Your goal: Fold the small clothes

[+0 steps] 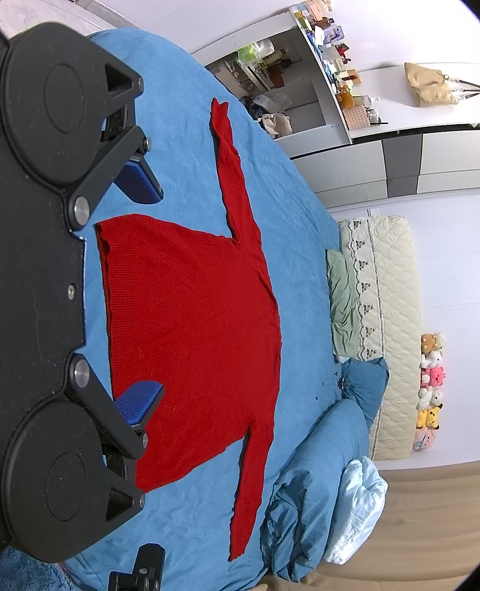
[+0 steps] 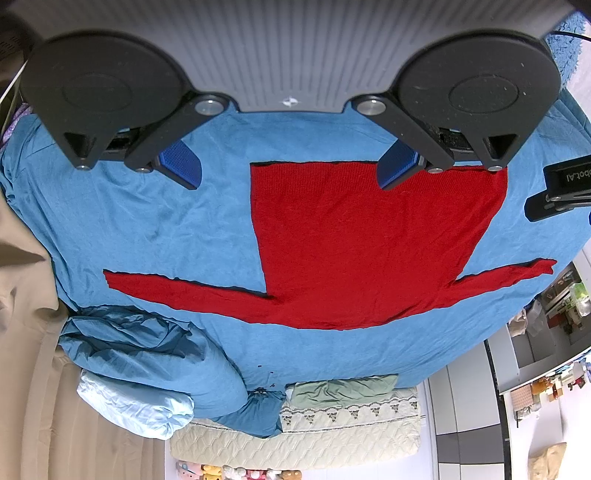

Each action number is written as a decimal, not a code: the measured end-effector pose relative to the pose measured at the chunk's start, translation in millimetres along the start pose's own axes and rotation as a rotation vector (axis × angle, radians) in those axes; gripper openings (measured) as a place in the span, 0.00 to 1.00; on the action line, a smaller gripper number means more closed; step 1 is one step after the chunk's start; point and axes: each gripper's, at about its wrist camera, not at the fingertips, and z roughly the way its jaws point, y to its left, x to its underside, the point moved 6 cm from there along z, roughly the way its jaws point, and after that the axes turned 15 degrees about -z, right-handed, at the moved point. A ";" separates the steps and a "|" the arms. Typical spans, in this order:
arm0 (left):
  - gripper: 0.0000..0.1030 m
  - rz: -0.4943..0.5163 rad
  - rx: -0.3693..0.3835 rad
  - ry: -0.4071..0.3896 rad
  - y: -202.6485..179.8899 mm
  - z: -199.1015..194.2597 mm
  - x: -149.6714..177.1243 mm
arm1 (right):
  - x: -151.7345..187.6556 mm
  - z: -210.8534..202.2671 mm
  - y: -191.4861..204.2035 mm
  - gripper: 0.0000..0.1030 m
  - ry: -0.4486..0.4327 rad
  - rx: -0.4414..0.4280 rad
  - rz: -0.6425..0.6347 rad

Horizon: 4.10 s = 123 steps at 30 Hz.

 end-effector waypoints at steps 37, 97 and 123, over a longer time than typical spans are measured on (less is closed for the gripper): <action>1.00 0.136 0.223 0.083 -234.7 332.6 -141.4 | -37.6 271.0 -277.4 1.00 -0.013 0.306 0.377; 1.00 0.106 -0.104 0.480 -15.4 506.4 -151.4 | -268.4 568.0 77.4 0.42 0.159 -0.502 0.145; 0.75 -0.095 0.041 0.404 -84.4 556.1 -126.5 | -162.0 482.1 -95.3 0.93 0.180 -0.061 0.294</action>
